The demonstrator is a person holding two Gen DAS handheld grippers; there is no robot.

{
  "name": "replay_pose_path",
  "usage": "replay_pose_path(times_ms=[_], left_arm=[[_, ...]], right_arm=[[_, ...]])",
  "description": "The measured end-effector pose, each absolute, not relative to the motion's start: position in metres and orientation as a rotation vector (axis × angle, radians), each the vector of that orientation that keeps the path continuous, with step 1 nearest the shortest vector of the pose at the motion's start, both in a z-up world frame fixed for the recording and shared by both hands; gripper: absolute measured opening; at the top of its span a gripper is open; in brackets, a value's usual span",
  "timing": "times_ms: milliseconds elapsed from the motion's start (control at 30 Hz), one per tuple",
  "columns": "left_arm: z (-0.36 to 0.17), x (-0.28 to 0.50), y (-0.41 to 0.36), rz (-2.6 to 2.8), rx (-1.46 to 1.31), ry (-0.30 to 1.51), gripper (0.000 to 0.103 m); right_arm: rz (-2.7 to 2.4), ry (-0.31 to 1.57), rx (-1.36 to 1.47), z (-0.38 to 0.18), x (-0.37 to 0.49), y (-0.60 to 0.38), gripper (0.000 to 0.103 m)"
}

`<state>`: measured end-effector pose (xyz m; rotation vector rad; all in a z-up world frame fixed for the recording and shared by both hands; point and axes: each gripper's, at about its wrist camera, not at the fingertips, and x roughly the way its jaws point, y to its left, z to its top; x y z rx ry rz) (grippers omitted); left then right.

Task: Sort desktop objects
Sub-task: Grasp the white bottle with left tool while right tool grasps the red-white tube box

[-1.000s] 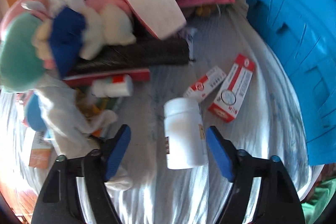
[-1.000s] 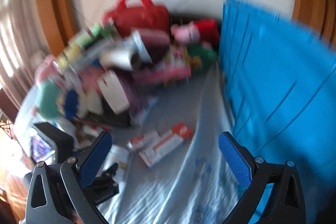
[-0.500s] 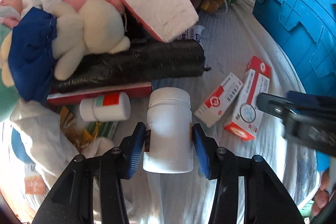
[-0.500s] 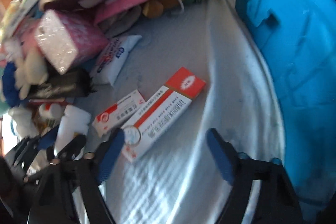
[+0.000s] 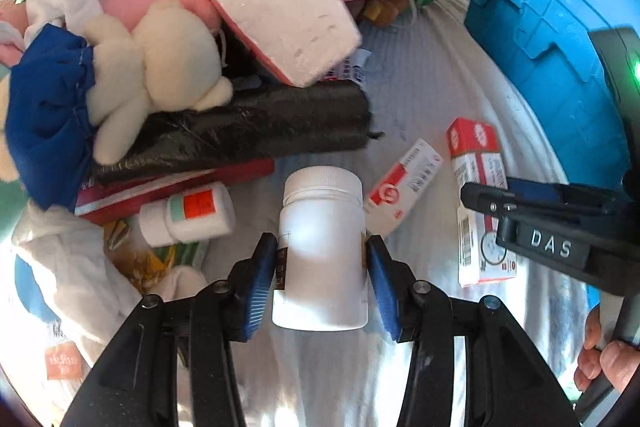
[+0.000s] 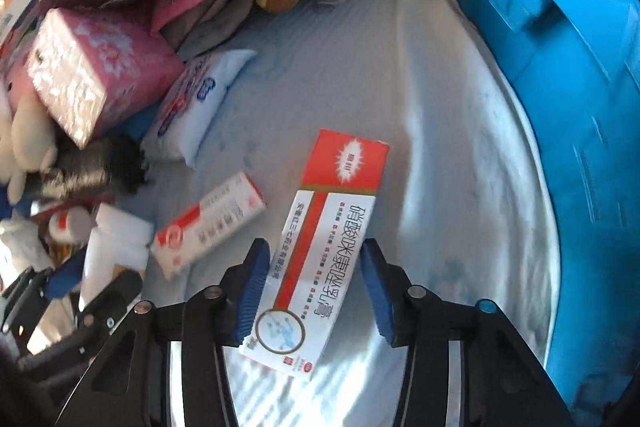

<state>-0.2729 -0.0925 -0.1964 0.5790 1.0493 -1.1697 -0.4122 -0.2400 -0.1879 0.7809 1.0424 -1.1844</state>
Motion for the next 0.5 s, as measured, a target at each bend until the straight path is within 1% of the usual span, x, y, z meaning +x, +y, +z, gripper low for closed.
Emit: replay_pose_path(times_ms=[100,133,200,300,400,467,500], left_arm=[[-0.184,-0.279,-0.086,-1.198,0.573,1.036,0.045],[-0.177,-0.281,-0.084,-1.208,0.569,1.024,0.045],[-0.167,-0.283,-0.083,-1.221,0.56,1.007,0.045],[-0.152,-0.287,-0.086,-1.235,0.56,0.961,0.045],[-0.152,-0.288,-0.089,-1.242,0.569,0.951,0.045],[-0.158,-0.288,-0.089,-1.23,0.589,0.958,0.045],[-0.161,-0.286,-0.086,-1.224,0.596,0.965,0.045]], right_arm=[[-1.178,1.028,0.766,-0.179,-0.42,-0.223,0.043],[-1.178,1.021,0.751,-0.173,-0.422,-0.215,0.032],[-1.18,0.998,0.714,-0.159,-0.424,-0.203,0.0],[-1.186,0.964,0.686,-0.135,-0.424,-0.194,0.002],[-1.196,0.967,0.684,-0.127,-0.422,-0.191,0.006],[-1.211,0.976,0.694,-0.13,-0.426,-0.189,0.015],[-1.212,0.982,0.706,-0.134,-0.425,-0.195,0.026]])
